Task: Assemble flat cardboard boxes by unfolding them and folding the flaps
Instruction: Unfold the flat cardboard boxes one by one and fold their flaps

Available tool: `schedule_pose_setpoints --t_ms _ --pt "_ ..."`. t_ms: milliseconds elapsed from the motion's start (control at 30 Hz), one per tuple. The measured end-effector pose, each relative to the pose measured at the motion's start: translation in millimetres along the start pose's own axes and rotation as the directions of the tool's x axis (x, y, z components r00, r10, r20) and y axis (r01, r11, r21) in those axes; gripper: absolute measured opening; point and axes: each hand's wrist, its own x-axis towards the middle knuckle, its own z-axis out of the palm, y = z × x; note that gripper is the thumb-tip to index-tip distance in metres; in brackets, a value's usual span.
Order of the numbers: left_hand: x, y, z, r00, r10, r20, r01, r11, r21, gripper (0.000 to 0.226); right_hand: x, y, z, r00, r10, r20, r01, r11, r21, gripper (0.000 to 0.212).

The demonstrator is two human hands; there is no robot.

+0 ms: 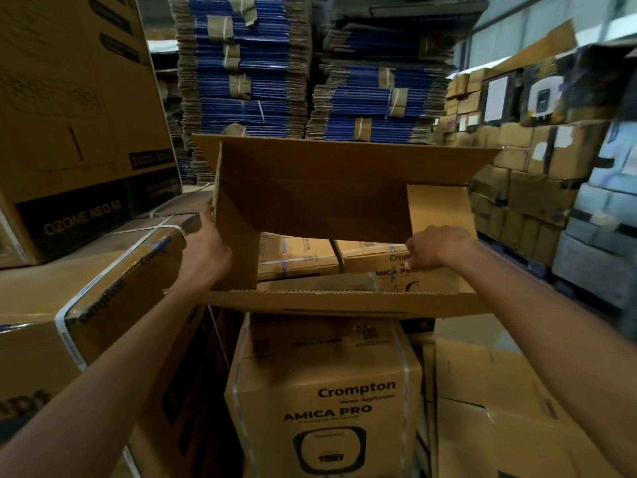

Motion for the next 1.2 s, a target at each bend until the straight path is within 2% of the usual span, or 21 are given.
schedule_pose_setpoints --t_ms 67,200,267,333,433,500,533,567,633,667,733,833,900,967,1033,1200 --pt "3.8 -0.3 -0.5 1.000 -0.009 0.001 0.009 1.000 0.001 0.074 -3.4 1.5 -8.7 0.989 0.027 -0.144 -0.022 0.999 0.036 0.016" --pt "5.0 0.7 1.8 1.000 -0.024 -0.014 0.024 0.999 -0.021 0.067 -15.2 32.8 -31.3 0.947 0.202 -0.248 -0.197 0.979 0.045 0.023" --pt "4.2 2.1 3.9 1.000 -0.025 -0.018 0.025 0.999 -0.022 0.065 -17.8 59.8 -33.1 0.896 0.307 -0.321 -0.311 0.949 0.041 0.021" --pt "5.4 4.7 6.1 0.999 -0.031 -0.008 0.031 0.999 -0.017 0.067 -22.7 77.4 -27.7 0.832 0.410 -0.373 -0.398 0.910 0.113 0.020" --pt "9.5 9.6 9.5 1.000 -0.019 0.008 0.019 1.000 0.010 0.070 -39.4 64.6 -22.4 0.787 0.442 -0.430 -0.369 0.897 0.244 0.015" --pt "11.1 11.5 12.3 1.000 0.001 0.014 -0.001 0.999 0.034 0.068 -67.3 27.1 -15.2 0.779 0.417 -0.468 -0.194 0.870 0.453 0.039" --pt "11.9 12.5 13.6 1.000 0.005 0.016 -0.006 0.999 0.041 0.067 -86.6 1.6 -8.6 0.793 0.402 -0.458 -0.080 0.813 0.576 0.050" --pt "12.3 12.9 14.3 1.000 0.003 0.019 -0.004 0.999 0.047 0.067 -106.7 -25.8 -1.0 0.838 0.363 -0.407 0.016 0.730 0.683 0.057" --pt "14.2 12.3 14.8 1.000 -0.011 0.019 0.010 0.999 0.052 0.068 -132.6 -71.3 17.4 0.945 0.210 -0.252 0.118 0.500 0.858 0.074" --pt "14.8 11.8 14.1 1.000 -0.019 0.019 0.018 0.999 0.052 0.068 -134.6 -85.9 27.1 0.965 0.141 -0.220 0.150 0.391 0.908 0.082" --pt "13.7 11.1 11.5 0.999 -0.029 0.028 0.028 0.999 0.042 0.069 -127.0 -101.8 40.8 0.960 0.105 -0.260 0.230 0.235 0.944 0.088" --pt "5.5 12.5 4.6 0.997 -0.031 0.072 0.031 0.999 -0.008 0.073 -115.5 -112.9 44.4 0.942 0.194 -0.274 0.267 0.060 0.962 0.082" --pt "-0.5 16.6 0.3 0.995 -0.009 0.099 0.011 1.000 -0.024 0.071 -105.9 -115.4 41.3 0.951 0.223 -0.214 0.205 0.062 0.977 0.075" --pt "-6.4 21.7 -3.0 0.989 0.033 0.144 -0.028 0.999 -0.039 0.070 -93.1 -114.9 34.8 0.954 0.251 -0.165 0.137 0.126 0.983 0.061" --pt "-10.8 25.7 -7.4 0.972 0.075 0.224 -0.061 0.996 -0.068 0.072 -79.7 -111.4 25.2 0.923 0.340 -0.178 0.124 0.174 0.977 0.048" --pt "-22.2 44.5 -14.4 0.865 0.158 0.476 -0.102 0.985 -0.143 0.067 -43.1 -96.1 -6.3 0.888 0.410 -0.210 0.118 0.239 0.964 0.026"
